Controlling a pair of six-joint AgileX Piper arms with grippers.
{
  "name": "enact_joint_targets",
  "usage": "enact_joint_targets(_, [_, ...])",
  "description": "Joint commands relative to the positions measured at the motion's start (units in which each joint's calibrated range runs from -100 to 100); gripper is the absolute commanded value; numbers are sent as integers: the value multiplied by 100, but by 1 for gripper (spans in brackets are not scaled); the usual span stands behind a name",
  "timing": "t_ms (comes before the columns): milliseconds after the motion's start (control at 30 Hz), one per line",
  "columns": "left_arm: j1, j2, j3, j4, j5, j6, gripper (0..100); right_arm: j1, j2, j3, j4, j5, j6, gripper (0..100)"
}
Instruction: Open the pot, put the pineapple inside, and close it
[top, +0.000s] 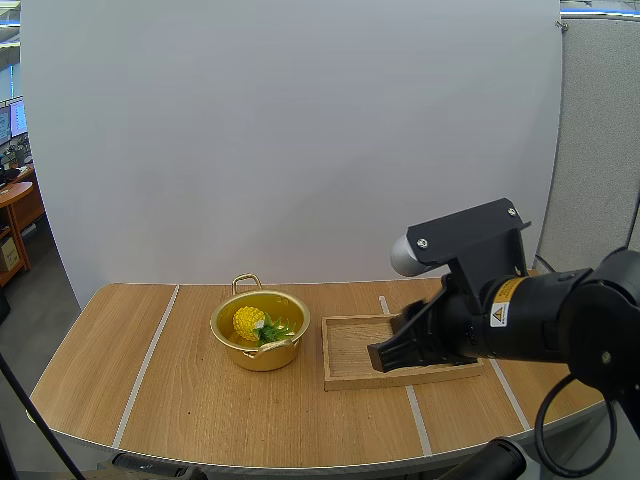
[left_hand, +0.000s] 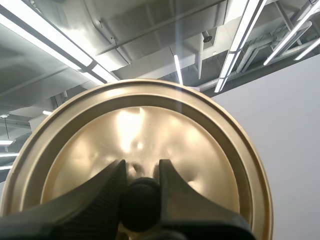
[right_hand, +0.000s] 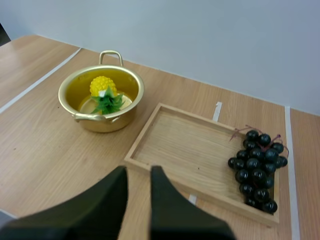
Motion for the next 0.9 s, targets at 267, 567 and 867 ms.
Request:
enact_joint_targets(267, [-3,-20,-57,65,-157,-61,0,-43,-208,-1,28,74,-71,0])
enact_joint_targets(567, [-3,-20,-57,65,-157,-61,0,-43,-205,-1,5,143,-71,0])
enact_joint_targets(867, [-3,-32,-57,7,303,-72,0,-43,-205,-1,6,143,-83,0])
